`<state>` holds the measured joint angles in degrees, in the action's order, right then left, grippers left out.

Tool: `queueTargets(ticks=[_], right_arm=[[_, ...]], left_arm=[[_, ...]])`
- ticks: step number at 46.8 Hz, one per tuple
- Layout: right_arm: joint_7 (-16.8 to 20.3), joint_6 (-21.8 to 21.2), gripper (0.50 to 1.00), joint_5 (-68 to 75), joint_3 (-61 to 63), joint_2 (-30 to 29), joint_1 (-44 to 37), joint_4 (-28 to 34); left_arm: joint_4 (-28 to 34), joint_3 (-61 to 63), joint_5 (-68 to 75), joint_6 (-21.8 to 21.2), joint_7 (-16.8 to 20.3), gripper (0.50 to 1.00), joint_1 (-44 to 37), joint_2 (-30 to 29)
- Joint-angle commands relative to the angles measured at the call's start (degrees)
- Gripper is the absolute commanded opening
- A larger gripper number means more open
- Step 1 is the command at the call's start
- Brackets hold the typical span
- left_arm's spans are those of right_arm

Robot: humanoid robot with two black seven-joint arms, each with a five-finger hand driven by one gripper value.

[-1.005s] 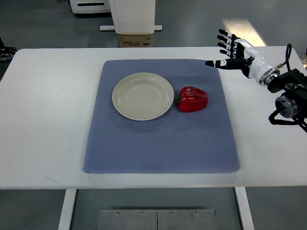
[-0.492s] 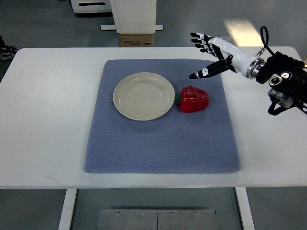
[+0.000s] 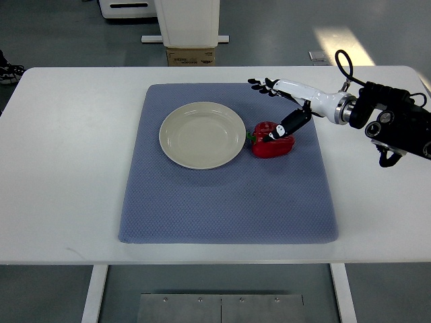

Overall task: Place red pepper on plate with right hand
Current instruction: 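Lower the right hand and close its fingers around the red pepper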

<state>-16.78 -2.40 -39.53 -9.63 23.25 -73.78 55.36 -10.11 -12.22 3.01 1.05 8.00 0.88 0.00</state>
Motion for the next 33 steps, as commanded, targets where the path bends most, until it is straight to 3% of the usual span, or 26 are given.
queueTargets(ticks=[1,33], right_arm=[[-0.01,0.12,0.981,-0.1,-1.35,-0.14,-0.66,-0.16],[1.4,0.91,0.945,-0.28,-6.97,-4.97,-2.07,-3.77]], left_arm=[[0.0,0.0,-0.02,0.01,0.0,1.0,0.0,0.0],[0.0,0.0,-0.02,0.01,0.0,1.0,0.0,0.0]])
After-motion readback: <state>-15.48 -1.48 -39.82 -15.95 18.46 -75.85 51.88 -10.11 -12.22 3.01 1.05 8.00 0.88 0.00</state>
